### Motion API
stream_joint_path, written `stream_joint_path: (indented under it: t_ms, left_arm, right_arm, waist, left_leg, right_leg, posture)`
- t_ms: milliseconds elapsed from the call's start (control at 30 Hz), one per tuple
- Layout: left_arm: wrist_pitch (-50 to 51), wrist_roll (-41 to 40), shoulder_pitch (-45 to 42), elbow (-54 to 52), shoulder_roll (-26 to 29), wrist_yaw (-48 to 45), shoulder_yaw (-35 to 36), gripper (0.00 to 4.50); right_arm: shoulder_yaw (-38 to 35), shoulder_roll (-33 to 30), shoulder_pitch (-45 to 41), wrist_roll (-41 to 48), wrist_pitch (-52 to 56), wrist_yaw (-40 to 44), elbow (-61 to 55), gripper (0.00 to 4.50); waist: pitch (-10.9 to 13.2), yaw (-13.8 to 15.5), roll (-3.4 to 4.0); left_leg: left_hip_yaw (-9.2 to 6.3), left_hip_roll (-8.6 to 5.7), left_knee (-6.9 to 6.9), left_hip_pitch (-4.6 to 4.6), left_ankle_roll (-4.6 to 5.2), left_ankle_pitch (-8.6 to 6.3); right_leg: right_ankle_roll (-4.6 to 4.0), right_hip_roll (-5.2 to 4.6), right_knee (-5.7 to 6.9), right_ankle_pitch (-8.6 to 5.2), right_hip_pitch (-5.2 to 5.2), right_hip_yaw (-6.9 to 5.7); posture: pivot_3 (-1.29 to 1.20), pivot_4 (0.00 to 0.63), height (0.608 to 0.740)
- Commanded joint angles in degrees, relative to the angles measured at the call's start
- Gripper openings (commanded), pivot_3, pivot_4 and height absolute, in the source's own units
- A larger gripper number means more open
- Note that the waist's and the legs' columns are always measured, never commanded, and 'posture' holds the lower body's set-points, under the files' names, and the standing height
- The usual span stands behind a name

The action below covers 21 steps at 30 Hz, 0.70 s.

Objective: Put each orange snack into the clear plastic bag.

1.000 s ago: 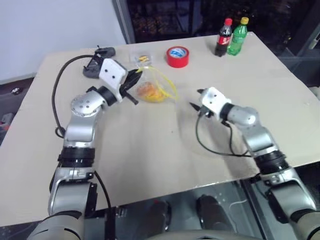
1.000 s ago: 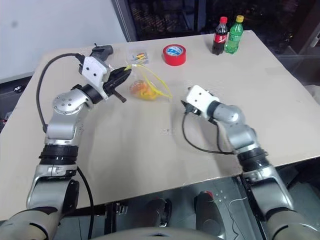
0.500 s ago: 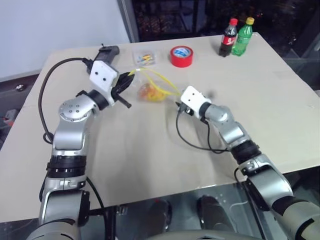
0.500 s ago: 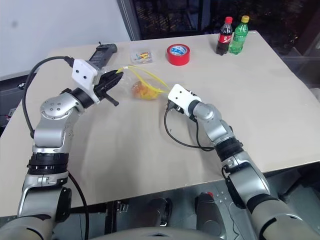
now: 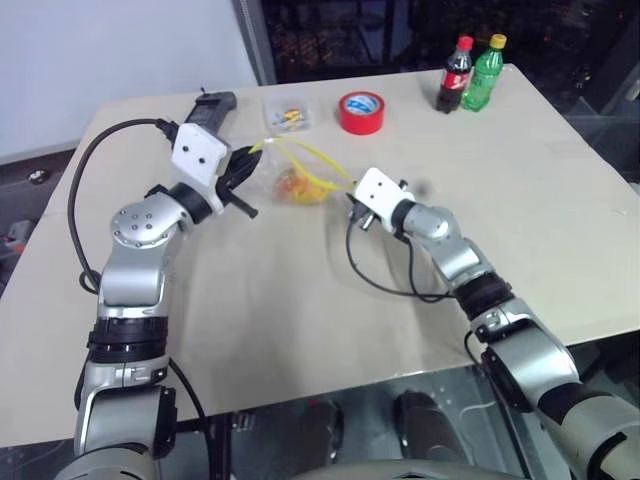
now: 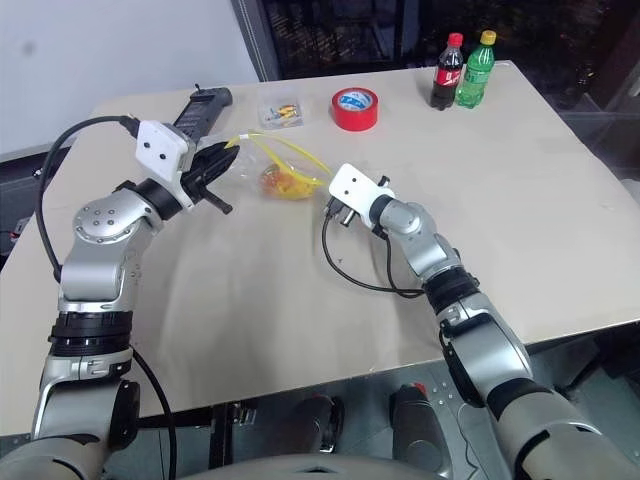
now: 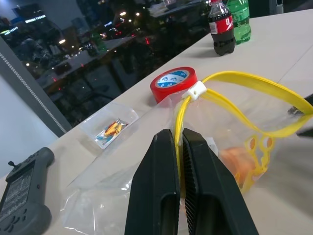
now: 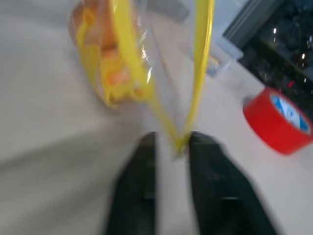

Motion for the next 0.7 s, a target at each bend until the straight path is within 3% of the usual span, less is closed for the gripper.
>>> stream_joint_path:
  t_ms: [33,267,500,600,700]
  left_arm:
    - [-0.28,-0.85,0.17,-2.79,0.88,0.54,1.72,0.00]
    - [-2.07,0.24,-3.27,1.83,-0.02,1.36,0.60,0.00]
    - [-9.58,2.93,-19.47,23.57,-4.33,5.70,-0.81,0.00]
    - [-12.39,2.41,-20.43,24.50,-5.61,4.52,-1.73,0.00]
    - [-16.16,3.33,-14.96,18.47,-5.79,1.35,-4.91,0.00]
  right_arm:
    - [-1.62,0.04,-2.01,0.80,-2.57,-0.20,0.45,0.01]
    - [-5.36,-4.08,-8.84,0.24,-4.43,-4.60,6.28,0.01]
    - [-6.91,-13.43,-18.59,-2.56,-9.37,-9.81,16.93,0.01]
    - [-7.22,-16.92,-17.60,-2.14,-10.56,-7.47,14.33,0.01]
    - [-6.92,-20.37,-10.41,-0.88,-9.84,-1.55,4.11,0.01]
  waist:
    - [0.00,0.00,0.00]
    - [0.01,0.12,0.01]
    - [0.02,0.43,-0.04]
    - [0.01,-0.35,-0.04]
    - [0.00,-1.02,-0.03]
  left_leg:
    - [0.00,0.00,0.00,0.00,0.00,0.00]
    - [0.00,0.00,-0.01,0.00,0.00,0.00]
    - [-0.12,-0.07,0.02,-0.09,-0.01,0.00]
    - [-0.09,-0.07,-0.19,-0.10,0.00,0.00]
    - [-0.06,-0.05,-0.41,-0.11,0.00,0.00]
  right_leg:
    - [0.00,0.00,0.00,0.00,0.00,0.00]
    - [0.00,0.00,0.00,0.00,-0.01,0.00]
    - [0.00,-0.06,-0.08,0.00,0.00,-0.12]
    - [0.00,-0.12,-0.29,0.00,-0.02,-0.08]
    - [0.00,-0.31,-0.37,0.00,-0.10,-0.02]
  posture:
    - [0.00,0.150,0.740]
    - [0.00,0.150,0.740]
    - [0.00,0.150,0.740]
    - [0.00,0.150,0.740]
    - [0.00,0.150,0.740]
